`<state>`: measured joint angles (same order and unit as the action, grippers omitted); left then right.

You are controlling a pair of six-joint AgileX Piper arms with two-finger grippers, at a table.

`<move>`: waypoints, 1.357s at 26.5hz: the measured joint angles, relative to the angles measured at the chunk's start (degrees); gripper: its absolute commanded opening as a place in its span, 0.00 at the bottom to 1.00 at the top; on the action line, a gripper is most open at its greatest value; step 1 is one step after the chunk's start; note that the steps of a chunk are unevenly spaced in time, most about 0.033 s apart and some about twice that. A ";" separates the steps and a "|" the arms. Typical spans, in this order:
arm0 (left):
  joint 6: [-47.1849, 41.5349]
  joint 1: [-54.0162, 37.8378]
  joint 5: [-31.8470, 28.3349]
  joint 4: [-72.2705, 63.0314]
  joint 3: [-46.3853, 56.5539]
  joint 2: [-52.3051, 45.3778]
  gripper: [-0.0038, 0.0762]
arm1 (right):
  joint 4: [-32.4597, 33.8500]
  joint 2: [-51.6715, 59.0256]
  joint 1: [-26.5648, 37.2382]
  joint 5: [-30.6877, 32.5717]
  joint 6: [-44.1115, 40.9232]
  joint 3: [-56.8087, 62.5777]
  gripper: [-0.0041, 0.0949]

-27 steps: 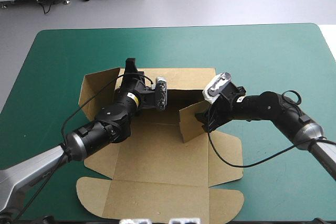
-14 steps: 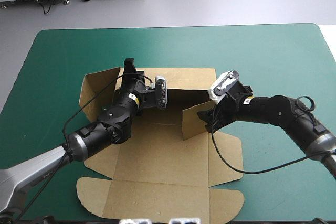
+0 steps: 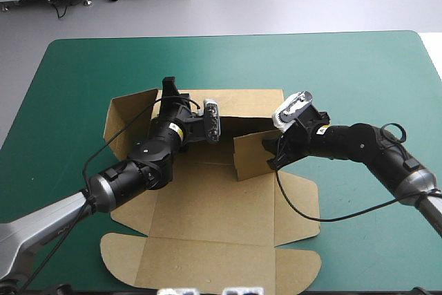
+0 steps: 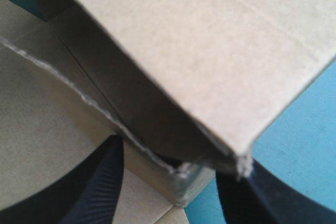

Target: Fold the box

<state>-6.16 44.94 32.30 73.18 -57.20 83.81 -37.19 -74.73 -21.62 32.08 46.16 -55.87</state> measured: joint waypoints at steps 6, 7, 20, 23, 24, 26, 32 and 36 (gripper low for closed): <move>0.00 0.04 0.24 -0.33 0.00 -0.11 0.06 | 0.19 -0.22 0.00 -0.39 -0.05 0.00 0.10; 0.00 0.04 0.31 -0.36 0.00 -0.18 0.06 | 0.19 -0.28 0.00 -0.26 -0.05 0.05 0.05; -0.01 0.04 0.70 -2.66 0.49 -2.57 0.06 | 2.12 1.13 0.35 2.89 1.05 0.05 0.02; -0.01 0.04 1.19 -3.32 0.59 -2.93 0.06 | 2.50 1.30 0.35 3.12 1.05 0.05 0.02; -0.01 0.04 1.40 -3.40 0.59 -2.93 0.06 | 2.72 1.30 0.35 3.17 1.05 0.05 0.03; -0.01 0.04 1.53 -3.40 0.59 -2.93 0.06 | 3.10 1.36 0.35 3.17 1.05 0.05 0.03; 0.05 0.04 1.72 -3.44 0.59 -3.01 0.06 | 3.23 1.98 0.35 3.25 0.99 0.05 0.14; 0.05 0.04 1.82 -3.44 0.59 -3.00 0.06 | 3.30 2.04 0.35 3.30 0.15 0.05 0.07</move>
<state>-6.12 44.98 34.12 69.73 -56.61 80.80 -33.89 -72.69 -21.27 35.38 46.31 -55.82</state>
